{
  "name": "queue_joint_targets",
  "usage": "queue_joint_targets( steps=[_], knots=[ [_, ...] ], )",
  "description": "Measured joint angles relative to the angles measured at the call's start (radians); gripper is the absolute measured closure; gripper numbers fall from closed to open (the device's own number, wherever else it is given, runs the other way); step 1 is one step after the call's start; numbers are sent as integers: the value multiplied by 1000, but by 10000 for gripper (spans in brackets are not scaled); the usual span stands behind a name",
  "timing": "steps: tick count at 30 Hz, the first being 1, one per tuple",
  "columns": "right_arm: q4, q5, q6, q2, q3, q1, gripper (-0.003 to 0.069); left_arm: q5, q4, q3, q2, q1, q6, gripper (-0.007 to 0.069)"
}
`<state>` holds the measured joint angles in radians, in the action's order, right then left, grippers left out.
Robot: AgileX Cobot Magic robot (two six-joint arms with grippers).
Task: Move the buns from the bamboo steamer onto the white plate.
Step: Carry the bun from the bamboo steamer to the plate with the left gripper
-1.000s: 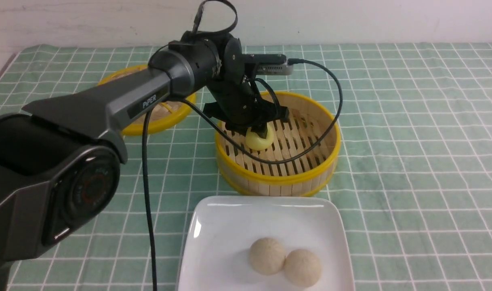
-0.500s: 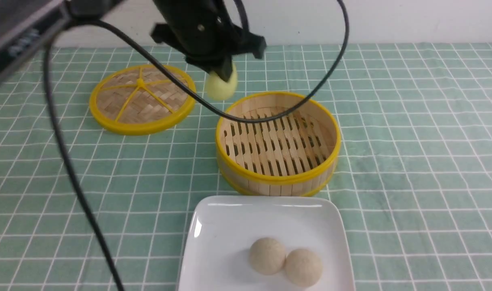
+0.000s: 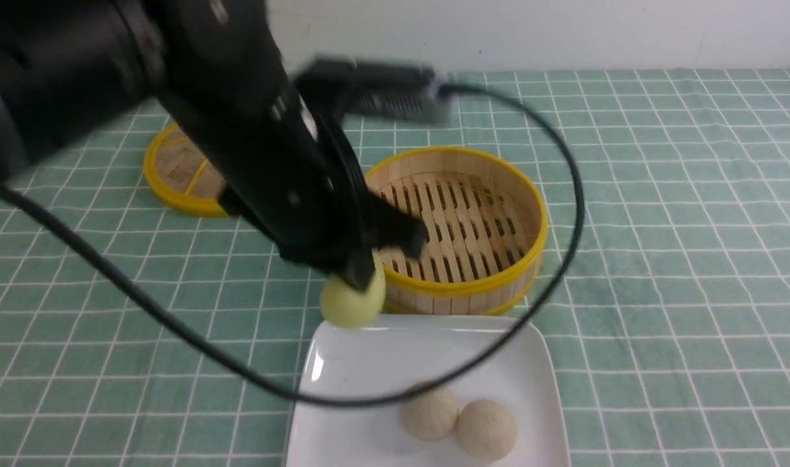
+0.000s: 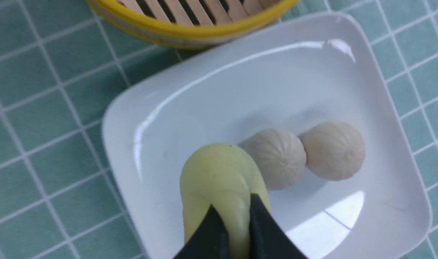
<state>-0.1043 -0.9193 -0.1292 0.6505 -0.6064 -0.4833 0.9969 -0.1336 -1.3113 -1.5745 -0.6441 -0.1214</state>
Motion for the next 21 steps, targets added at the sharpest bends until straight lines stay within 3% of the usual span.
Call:
queue_joint_targets(
  steps=[7, 13, 21],
  knots=[
    [-7, 10, 0, 0, 0, 0, 627, -311, 3, 249, -54, -38, -160, 590],
    [-8, 23, 0, 0, 13, 0, 624, -358, 24, 256, -85, -38, -239, 572],
    [-8, -5, 0, 0, 17, 0, 615, -366, 29, 256, -154, -38, -293, 435]
  ],
)
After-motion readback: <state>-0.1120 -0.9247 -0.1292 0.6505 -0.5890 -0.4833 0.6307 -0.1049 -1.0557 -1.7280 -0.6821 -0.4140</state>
